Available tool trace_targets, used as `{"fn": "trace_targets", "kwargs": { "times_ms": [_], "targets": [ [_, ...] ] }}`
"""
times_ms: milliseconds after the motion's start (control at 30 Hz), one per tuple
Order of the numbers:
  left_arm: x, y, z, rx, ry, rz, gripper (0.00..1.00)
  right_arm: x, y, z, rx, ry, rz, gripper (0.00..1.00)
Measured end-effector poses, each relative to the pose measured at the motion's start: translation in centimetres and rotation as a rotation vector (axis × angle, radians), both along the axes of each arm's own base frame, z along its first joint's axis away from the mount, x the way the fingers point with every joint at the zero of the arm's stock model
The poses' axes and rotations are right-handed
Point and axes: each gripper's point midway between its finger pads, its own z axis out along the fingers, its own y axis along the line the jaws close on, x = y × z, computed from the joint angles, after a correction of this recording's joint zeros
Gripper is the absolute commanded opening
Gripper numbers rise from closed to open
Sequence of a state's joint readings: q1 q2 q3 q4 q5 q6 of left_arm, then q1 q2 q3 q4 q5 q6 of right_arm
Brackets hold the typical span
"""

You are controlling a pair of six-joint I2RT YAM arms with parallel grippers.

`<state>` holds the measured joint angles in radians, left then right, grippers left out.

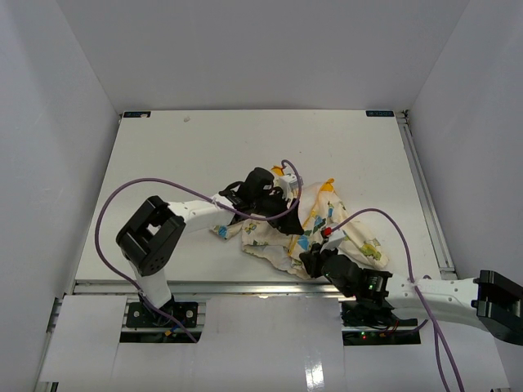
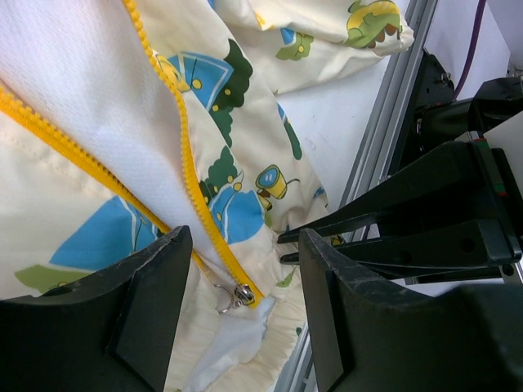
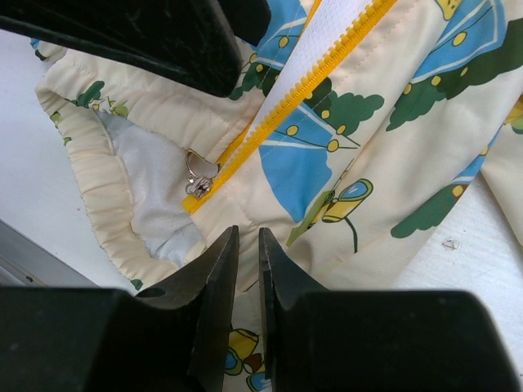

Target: Zip up the jacket

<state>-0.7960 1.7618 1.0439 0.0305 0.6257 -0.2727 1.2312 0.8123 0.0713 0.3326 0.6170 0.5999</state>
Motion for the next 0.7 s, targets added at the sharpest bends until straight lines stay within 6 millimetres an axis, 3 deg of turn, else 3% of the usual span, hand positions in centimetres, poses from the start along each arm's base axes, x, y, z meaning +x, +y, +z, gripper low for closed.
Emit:
{"fn": "trace_targets", "kwargs": {
  "times_ms": [367, 700],
  "targets": [
    [0.3, -0.8, -4.2, 0.069, 0.062, -0.016, 0.63, -0.1, -0.2, 0.1, 0.003, -0.005, 0.001, 0.22],
    [0.0, -2.0, -5.0, 0.068, 0.086, -0.053, 0.55, -0.1, -0.4, 0.2, 0.005, -0.006, 0.001, 0.23]
  ]
}}
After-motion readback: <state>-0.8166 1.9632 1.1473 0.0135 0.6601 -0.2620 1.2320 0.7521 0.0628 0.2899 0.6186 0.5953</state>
